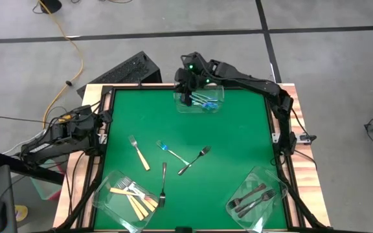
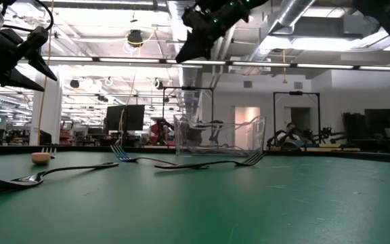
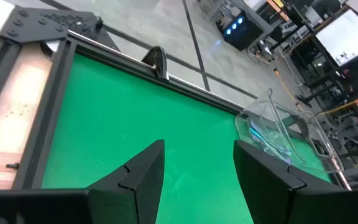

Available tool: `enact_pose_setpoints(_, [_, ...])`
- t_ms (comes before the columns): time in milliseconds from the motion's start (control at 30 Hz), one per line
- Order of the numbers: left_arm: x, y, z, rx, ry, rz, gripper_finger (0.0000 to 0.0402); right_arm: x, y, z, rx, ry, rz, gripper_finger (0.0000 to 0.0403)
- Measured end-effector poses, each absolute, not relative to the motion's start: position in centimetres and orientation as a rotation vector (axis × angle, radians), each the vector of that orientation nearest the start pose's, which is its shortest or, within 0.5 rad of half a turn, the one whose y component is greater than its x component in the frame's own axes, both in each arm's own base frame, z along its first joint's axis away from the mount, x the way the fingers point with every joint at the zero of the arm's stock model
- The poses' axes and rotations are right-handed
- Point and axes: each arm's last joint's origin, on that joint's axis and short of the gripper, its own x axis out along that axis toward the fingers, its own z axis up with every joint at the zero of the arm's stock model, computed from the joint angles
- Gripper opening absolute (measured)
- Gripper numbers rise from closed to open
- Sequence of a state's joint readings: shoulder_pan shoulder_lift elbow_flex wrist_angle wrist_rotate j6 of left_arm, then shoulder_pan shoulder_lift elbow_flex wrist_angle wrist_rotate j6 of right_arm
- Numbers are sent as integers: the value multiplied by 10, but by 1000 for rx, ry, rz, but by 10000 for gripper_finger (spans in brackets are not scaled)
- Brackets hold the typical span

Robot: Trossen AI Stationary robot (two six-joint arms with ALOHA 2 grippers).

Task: Sort silverware by color (type)
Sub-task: Put the black fork into the bottom right transparent bin

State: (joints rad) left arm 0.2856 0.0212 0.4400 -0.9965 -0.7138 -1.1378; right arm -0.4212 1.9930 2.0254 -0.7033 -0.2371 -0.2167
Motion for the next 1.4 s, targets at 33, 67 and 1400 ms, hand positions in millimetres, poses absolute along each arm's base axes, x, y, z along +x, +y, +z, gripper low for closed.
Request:
enact_pose_setpoints(33, [24,27,215,-885,-26,1173,176,413,-170,353,4,650,-93,67])
enact_pose_setpoints(67, [24,27,215,-887,-24,1170,176,415,-165,353,0,648,-81,67])
enact_pose_setpoints(1400, [26,27,216,-873,-26,1148,176,440,-15,328,214,889,45,66])
